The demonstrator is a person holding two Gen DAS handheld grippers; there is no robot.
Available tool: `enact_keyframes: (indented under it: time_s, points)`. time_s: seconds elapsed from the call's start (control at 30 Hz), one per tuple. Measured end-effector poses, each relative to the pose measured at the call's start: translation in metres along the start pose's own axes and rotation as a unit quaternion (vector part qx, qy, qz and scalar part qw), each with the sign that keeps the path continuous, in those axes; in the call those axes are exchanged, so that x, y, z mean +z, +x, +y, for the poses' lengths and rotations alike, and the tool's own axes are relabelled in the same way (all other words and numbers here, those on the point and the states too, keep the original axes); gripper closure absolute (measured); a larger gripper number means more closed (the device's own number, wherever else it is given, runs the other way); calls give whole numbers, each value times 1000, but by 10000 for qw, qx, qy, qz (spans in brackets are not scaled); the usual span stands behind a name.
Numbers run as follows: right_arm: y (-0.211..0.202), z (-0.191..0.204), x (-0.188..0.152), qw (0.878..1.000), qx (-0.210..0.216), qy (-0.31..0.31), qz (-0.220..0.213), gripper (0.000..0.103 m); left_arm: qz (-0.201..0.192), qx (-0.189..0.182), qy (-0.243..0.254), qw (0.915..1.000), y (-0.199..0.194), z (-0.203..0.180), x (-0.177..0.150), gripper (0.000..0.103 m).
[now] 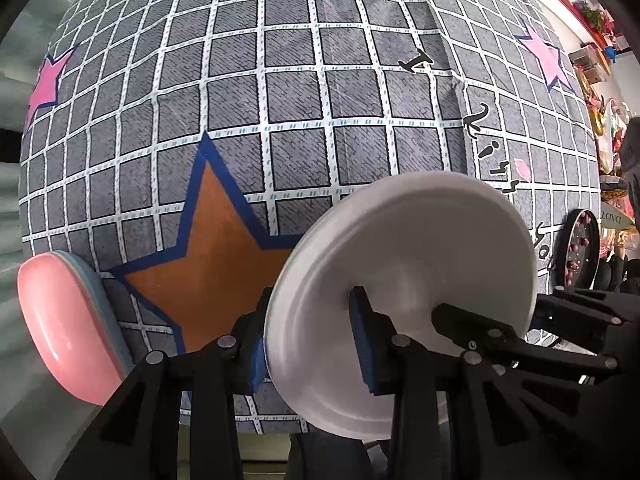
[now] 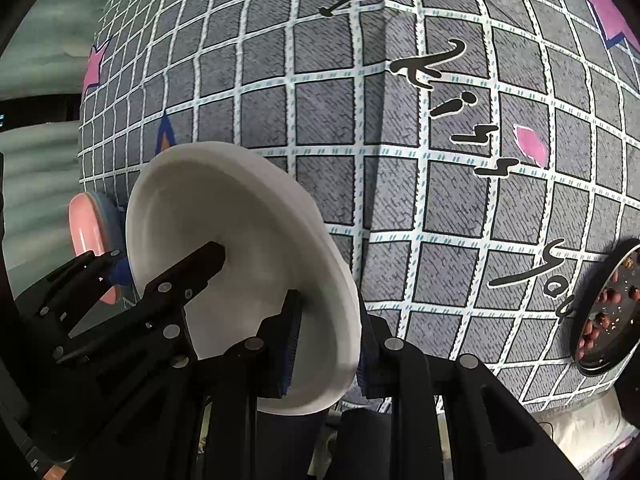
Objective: Organize plates and bowls
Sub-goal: 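Lift the bowl stack with the left gripper and carry it over the pink plate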
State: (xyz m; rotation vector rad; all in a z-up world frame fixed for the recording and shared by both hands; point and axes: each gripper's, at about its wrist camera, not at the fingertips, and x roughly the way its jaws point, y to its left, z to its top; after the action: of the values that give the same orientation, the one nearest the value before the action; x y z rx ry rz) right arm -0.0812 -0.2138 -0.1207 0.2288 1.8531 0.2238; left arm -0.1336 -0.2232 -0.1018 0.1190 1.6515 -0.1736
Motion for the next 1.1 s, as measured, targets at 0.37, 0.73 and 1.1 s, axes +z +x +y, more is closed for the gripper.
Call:
enact_keyframes:
  time_s: [0.37, 0.73, 1.1]
  points:
    - [-21, 39, 9, 9996, -79, -284, -49, 77, -174, 34, -213, 9996, -42, 21, 6, 65]
    - [-28, 41, 5, 9978, -110, -643, -121, 77, -447, 13, -533, 9976, -59, 25, -7, 65]
    - [-44, 61, -3, 9944, -321, -964, -295, 77, -790, -141, -777, 9937, -97, 45, -23, 65]
